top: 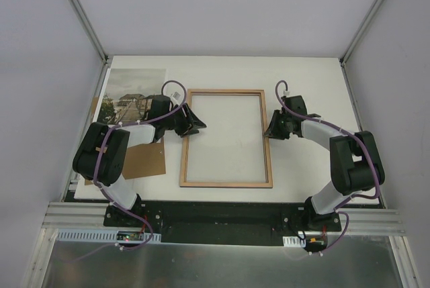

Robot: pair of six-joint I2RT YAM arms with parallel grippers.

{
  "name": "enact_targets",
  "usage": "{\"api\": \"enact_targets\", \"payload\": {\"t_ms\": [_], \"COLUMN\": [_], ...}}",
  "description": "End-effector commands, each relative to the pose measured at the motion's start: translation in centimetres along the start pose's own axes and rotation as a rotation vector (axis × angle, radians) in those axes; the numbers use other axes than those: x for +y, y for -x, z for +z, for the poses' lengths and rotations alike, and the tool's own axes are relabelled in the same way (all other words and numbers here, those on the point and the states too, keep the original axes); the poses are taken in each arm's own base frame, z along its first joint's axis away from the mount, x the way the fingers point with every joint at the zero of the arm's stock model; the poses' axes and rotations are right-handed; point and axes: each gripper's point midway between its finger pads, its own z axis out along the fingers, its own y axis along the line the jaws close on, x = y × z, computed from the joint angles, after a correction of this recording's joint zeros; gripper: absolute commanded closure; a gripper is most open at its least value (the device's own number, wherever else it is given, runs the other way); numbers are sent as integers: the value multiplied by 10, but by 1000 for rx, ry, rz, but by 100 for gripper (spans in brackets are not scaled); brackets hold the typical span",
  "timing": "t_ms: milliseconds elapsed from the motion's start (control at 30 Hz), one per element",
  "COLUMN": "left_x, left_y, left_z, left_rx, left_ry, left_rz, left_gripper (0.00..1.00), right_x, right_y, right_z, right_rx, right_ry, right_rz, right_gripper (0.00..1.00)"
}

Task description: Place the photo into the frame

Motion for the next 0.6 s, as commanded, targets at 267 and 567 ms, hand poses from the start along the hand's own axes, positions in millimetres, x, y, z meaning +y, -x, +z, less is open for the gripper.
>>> {"api": "enact_targets", "payload": {"t_ms": [267, 567], "left_x": [-4, 0], "left_y": [11, 13], "left_z": [-10, -15], "left_rx": [-55, -64], "left_ry": [65, 101], "left_rz": [66, 78], "left_gripper": [50, 49], "right_x": [10, 10], "right_y": [10, 9], "right_z": [0, 0], "right_rx": [-12, -8], "right_ry": [26, 25], "right_rz": [-16, -18], "right_gripper": [78, 79]}}
